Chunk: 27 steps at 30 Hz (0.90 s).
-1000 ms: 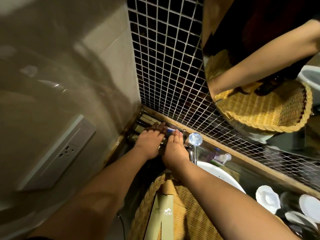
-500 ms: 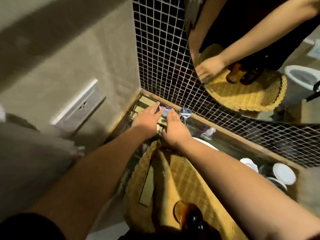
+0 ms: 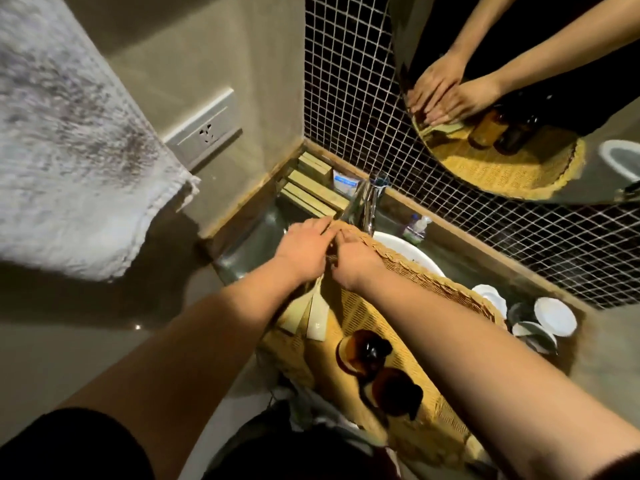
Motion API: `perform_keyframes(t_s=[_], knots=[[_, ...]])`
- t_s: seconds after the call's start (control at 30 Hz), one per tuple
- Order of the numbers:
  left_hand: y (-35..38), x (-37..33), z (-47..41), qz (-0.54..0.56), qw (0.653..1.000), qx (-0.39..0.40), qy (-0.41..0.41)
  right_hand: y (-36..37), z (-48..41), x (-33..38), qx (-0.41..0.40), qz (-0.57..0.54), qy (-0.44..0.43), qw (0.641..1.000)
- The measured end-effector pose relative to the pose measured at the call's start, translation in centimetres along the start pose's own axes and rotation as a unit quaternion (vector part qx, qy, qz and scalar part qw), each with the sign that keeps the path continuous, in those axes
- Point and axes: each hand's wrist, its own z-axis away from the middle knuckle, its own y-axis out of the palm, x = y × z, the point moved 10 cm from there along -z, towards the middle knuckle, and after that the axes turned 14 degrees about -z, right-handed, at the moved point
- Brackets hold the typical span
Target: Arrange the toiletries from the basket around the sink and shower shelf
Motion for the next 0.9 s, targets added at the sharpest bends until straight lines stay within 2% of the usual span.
perform_keyframes(t_s=[0.13,0.23,0.4,0.5,0.67,0.9], knots=[[2.5,-2.5,2.3,0.017,1.0,0.012,-0.003,4.0,1.9,-1.7,0.098,0.081,-0.036,0.991],[4.8,-3.8,3.3,0.032,0.998,0.052,-0.031,7.1,2.7,-2.9,0.171,0.166,-0.096,0.966],[8.7,-3.9,5.6,0.074,0.986,0.113,-0.1,9.5,2.7,-4.4,0.25,0.204,-0.155,0.934],[10.1,-3.2,6.5,0.112,0.976,0.124,-0.14,10.4,2.2,-4.7,0.243,0.206,-0.179,0.931],[10.2,-3.1,7.2,0.108,0.982,0.068,-0.142,12.7,1.4,-6.3,0.24,0.289,-0.185,0.908],[12.1,-4.5,6.4,0.1,0.98,0.131,-0.116,11.2,1.9,-8.3,0.163,0.302,-0.199,0.918]])
